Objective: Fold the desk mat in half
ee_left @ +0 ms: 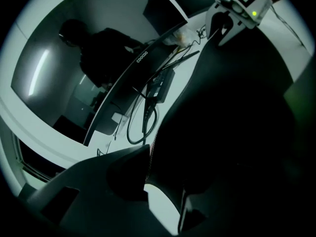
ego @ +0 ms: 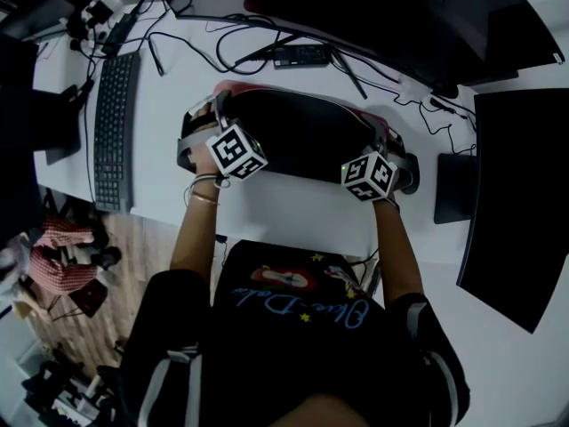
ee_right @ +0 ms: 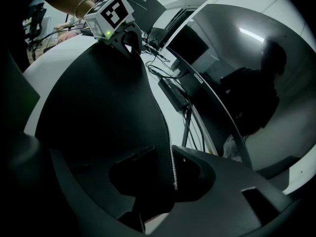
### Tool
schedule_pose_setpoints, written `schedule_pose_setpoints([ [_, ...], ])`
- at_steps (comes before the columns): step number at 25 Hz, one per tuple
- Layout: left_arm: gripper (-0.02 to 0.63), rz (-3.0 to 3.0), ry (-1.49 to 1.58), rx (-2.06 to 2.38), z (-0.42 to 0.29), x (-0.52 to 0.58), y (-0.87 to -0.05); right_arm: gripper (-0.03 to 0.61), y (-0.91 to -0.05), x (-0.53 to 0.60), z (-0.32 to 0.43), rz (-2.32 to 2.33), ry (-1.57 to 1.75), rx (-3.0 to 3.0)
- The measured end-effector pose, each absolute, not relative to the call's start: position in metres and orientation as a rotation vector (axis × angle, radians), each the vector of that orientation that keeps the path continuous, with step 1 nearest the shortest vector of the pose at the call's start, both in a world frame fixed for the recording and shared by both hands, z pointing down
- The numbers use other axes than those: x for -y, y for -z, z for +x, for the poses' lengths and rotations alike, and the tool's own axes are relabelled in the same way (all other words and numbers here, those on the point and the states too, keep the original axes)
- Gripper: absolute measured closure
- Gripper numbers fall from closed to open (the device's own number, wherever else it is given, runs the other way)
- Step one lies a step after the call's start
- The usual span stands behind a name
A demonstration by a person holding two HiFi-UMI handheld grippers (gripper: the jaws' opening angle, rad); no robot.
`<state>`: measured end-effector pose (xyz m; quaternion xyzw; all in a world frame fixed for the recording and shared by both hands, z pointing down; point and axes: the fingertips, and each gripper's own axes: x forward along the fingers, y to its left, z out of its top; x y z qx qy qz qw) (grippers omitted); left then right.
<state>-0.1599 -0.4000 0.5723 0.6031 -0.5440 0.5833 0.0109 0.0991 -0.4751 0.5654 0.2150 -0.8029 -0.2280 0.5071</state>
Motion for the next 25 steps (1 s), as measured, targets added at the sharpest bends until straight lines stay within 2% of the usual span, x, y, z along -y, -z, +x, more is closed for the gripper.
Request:
schedule_pose_setpoints([
  [3, 0.460, 1.860, -1.767, 1.746, -0.165, 0.400, -0.571, 0.458, -0.561, 0.481, 0.102, 0.566, 0.525, 1.949],
  [6, 0.384, 1.841, -1.686, 1.809, -0.172, 0.401, -0.566, 0.366, -0.557, 0.485, 0.106, 0.618, 0.491, 1.958],
  [8, 0.364, 1.830, -1.612, 1.851, -0.177, 0.400, -0.562, 0.358, -0.554, 0.487, 0.109, 0.646, 0.477, 1.966],
  [19, 0.369, 1.895, -1.169, 2.080, -0.185, 0.384, -0.508, 0.354, -0.501, 0.481, 0.103, 0.824, 0.412, 2.147],
  [25, 0.470, 1.993, -0.858, 2.093, -0.173, 0.355, -0.477, 0.354, -0.462, 0.455, 0.096, 0.951, 0.293, 2.310],
])
